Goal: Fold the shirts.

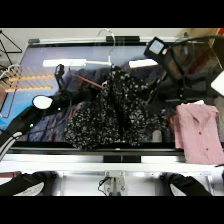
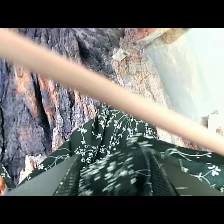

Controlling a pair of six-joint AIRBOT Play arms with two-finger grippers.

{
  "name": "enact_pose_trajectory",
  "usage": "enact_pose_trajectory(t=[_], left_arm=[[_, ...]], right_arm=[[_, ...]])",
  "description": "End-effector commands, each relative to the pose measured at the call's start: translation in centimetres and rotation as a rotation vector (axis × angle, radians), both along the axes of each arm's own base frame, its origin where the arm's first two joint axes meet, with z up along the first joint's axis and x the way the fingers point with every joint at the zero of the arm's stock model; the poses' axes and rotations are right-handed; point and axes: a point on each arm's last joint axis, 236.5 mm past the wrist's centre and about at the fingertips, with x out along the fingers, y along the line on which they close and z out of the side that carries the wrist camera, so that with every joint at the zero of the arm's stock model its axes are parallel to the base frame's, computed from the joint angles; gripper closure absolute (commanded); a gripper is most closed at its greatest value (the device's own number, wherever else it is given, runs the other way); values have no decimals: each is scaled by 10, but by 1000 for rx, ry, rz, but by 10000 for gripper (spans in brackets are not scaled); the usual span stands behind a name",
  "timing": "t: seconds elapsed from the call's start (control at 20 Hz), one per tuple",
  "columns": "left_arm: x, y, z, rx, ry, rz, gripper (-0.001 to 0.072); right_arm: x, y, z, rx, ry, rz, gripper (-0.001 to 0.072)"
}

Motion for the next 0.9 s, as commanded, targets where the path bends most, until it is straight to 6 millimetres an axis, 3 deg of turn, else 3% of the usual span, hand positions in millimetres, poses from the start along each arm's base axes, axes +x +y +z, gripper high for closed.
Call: enact_pose_trajectory(t=[0.0, 0.25, 0.3, 0.4, 0.45, 0.65, 0.85], left_arm=[[-2, -4, 2, 10, -11, -30, 179], [-12, -11, -7, 29, 9, -93, 189], [-12, -12, -12, 33, 20, -100, 248], [-1, -6, -22, 46, 24, -62, 574], [9, 3, -23, 52, 10, -19, 656], [48, 61, 3, 39, -45, 130, 657], [64, 106, 20, 15, -40, 173, 657]], right_arm=[[0, 0, 0, -2, -2, -1, 653], [4, 0, 3, 6, -17, -8, 653], [4, 1, 3, 8, -17, -8, 653], [4, 1, 3, 8, -16, -8, 653], [3, 1, 3, 9, -16, -7, 653], [3, 1, 3, 8, -15, -7, 653], [0, 6, 5, 33, -7, 4, 654]])
